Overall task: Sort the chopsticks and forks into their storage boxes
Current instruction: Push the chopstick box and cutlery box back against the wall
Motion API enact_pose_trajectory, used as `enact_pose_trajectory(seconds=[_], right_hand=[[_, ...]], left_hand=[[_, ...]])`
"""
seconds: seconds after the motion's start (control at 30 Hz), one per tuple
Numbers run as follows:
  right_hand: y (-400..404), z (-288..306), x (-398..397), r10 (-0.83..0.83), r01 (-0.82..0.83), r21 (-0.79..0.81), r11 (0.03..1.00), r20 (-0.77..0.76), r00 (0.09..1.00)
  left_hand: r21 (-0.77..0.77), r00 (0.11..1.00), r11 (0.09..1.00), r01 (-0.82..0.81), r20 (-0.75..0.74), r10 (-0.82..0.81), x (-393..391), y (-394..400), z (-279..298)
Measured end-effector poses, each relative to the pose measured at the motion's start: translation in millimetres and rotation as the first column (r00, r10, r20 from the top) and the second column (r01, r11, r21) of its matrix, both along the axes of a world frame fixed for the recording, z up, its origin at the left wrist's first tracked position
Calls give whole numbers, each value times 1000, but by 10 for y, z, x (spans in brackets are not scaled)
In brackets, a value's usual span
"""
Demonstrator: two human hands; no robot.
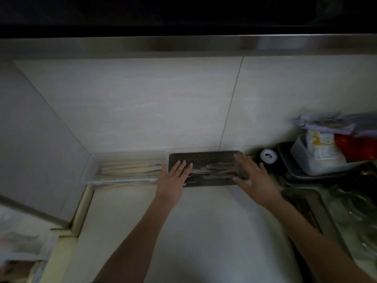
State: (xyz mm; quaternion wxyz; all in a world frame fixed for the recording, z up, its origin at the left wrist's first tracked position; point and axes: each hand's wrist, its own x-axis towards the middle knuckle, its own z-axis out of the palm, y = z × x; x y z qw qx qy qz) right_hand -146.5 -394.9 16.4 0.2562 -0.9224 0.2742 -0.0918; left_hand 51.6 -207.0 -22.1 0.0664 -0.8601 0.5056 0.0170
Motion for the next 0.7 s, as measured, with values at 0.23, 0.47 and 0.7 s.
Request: enact_pose_trajectory(seconds=[0.23,0.47,0.7], right_hand=[[294,50,-1367,-765,723,-252,643,-183,617],[253,-136,-1674,-604,677,-61,734,-514,609],[627,-116,-1376,-140,100,-105,989,-509,849]], left_hand=[[-116,992,988,-100,-87,90,-327,-110,116],[-543,959,837,73,-191,-208,-844,-47,94],[-525,895,851,-1,-380,-233,-1137,-25,119]])
